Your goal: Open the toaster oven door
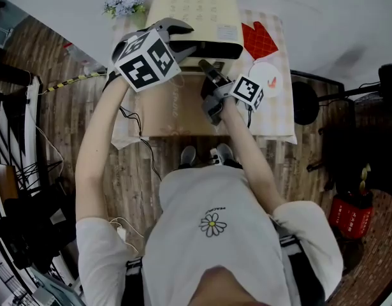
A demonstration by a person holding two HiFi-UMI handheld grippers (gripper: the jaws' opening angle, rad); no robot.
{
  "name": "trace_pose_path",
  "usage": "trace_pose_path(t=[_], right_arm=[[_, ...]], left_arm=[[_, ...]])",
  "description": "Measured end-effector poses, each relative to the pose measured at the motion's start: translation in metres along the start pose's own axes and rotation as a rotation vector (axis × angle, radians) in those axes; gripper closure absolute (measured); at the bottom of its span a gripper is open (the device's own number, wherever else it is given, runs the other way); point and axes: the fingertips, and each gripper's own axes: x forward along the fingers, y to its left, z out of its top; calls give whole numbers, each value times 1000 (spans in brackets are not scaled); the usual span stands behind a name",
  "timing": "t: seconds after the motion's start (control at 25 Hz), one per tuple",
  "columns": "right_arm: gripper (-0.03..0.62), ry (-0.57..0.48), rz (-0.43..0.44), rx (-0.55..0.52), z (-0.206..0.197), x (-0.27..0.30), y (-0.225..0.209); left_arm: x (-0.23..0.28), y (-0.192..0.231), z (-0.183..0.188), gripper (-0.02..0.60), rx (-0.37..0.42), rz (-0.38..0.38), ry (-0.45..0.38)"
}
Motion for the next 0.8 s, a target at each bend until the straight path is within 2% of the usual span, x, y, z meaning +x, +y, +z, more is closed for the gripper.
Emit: trace_pose_path(t=[0.24,0.32,0.48,0.8], right_arm=[[484,-5,37,11,1,6,-2],[515,-14,74,14,1,7,1],[523,-39,133,82,0,6,2],[534,-50,104,77,1,5,3]], left_arm=[[0,-1,0,428,7,10,-2],[0,-1,0,428,7,7,-4],[-1,-1,-1,428,3,10,-5],[0,0,1,428,7,5,-9]])
